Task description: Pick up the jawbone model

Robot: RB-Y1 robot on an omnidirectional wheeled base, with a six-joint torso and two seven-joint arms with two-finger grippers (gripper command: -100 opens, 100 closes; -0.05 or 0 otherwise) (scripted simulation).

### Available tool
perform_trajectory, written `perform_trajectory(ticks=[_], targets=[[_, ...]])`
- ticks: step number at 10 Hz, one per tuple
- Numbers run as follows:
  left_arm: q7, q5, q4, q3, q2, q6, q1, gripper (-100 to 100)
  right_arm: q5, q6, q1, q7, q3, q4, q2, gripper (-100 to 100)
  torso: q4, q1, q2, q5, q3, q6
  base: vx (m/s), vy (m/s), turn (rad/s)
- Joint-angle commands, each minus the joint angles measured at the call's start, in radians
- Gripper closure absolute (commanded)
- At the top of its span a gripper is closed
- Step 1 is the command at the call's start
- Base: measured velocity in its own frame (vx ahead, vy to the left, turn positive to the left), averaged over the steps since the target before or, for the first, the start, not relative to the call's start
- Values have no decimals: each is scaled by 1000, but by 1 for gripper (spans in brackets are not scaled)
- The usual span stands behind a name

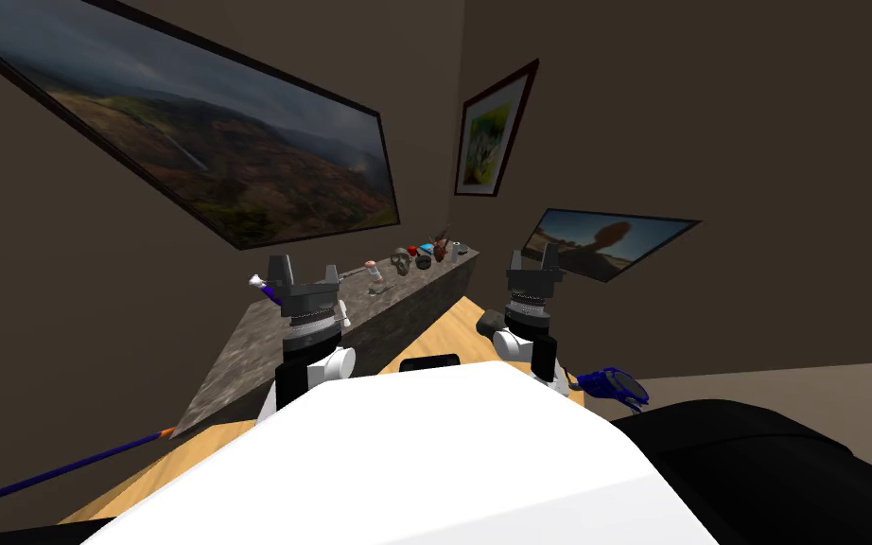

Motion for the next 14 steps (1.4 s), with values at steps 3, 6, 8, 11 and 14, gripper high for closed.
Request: perform_trajectory(ticks=[3, 6, 8, 11, 14], targets=[[41, 61, 40, 8, 97, 56, -24, -100, 0, 0, 0, 0, 0, 0, 0, 0, 0, 1, 1, 0, 0, 0, -13, 12, -72], [94, 139, 89, 17, 173, 130, -56, -100, 0, 0, 0, 0, 0, 0, 0, 0, 0, 2, 1, 1, 0, 0, -14, 27, -86], [139, 195, 131, 23, 227, 188, -84, -100, 0, 0, 0, 0, 0, 0, 0, 0, 0, 3, 0, 1, 0, 0, -7, 40, -129], [191, 268, 179, 27, 282, 263, -117, -100, 0, 0, 0, 0, 0, 0, 0, 0, 0, 2, 0, 1, 0, 0, -5, 28, -74], [248, 344, 232, 28, 340, 337, -155, -100, 0, 0, 0, 0, 0, 0, 0, 0, 0, 2, -1, 1, 0, 0, 2, 32, -88]])
